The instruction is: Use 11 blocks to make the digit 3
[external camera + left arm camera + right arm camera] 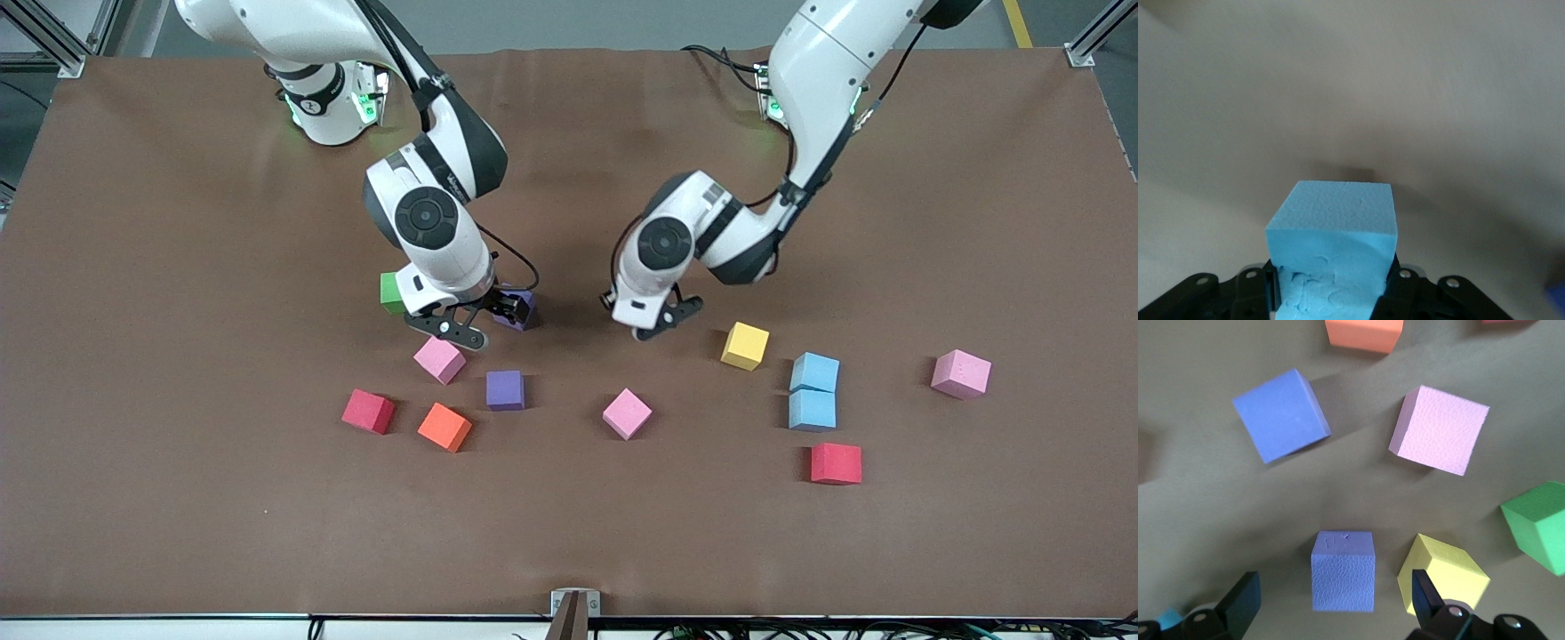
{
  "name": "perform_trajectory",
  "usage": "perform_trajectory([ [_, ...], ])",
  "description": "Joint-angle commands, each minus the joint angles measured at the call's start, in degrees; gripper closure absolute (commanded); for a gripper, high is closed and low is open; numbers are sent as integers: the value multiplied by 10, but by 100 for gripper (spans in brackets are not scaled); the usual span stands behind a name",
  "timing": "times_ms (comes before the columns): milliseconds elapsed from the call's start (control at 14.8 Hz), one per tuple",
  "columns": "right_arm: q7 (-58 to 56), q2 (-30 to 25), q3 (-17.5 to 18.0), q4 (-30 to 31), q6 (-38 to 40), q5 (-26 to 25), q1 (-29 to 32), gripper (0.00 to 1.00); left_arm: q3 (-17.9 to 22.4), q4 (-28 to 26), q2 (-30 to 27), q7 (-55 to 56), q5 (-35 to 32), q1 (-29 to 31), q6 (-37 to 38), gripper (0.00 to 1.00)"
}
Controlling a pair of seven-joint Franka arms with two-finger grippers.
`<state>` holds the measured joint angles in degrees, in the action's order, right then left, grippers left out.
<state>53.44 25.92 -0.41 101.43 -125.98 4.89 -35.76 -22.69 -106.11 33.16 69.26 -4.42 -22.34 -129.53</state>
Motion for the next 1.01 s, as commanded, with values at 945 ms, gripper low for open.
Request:
perform_trajectory([
  [945,-11,-22,-8,78,-63,4,31,0,-64,-61,21,-24,-146,-31,-85,92],
])
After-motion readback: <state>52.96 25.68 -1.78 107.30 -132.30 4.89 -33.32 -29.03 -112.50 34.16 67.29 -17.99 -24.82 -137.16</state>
